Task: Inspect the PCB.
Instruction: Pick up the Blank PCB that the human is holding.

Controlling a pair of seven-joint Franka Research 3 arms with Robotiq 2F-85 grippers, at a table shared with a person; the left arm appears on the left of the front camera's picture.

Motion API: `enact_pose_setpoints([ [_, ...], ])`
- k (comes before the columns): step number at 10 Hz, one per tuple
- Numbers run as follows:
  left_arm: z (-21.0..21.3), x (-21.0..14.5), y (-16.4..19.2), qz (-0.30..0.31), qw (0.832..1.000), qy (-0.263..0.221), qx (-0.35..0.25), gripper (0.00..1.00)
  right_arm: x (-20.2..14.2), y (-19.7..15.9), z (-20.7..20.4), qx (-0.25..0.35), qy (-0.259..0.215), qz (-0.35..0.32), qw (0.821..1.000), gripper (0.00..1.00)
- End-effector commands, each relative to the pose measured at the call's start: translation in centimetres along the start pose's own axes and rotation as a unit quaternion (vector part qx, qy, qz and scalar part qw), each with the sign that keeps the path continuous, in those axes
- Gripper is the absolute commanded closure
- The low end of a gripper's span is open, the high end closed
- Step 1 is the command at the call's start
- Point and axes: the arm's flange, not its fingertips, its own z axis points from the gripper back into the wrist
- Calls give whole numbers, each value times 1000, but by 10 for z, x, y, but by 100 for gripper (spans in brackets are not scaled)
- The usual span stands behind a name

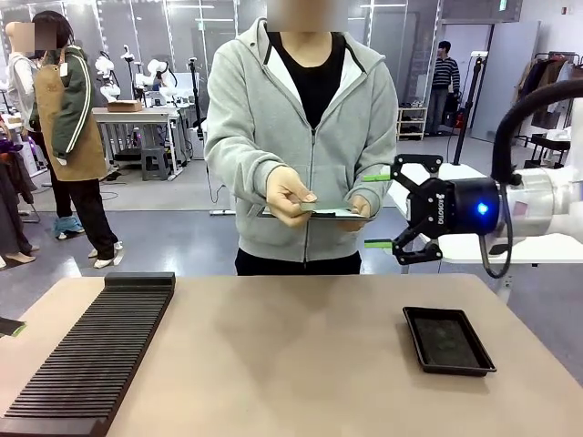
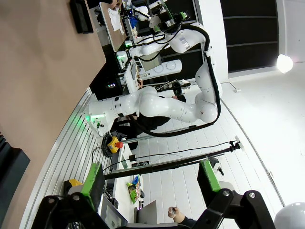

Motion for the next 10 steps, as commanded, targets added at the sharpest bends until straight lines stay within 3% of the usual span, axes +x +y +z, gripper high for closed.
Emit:
enact_pose_setpoints([
  [1,3,3,-3,8,1000,1,5,0,15,10,-17,9,1,-30,999,0],
  [9,3,3,-3,8,1000,1,5,0,19,4,-52,10,22,-59,998,0],
  [10,3,3,-3,8,1000,1,5,0,20,4,-51,12,20,-62,998,5],
])
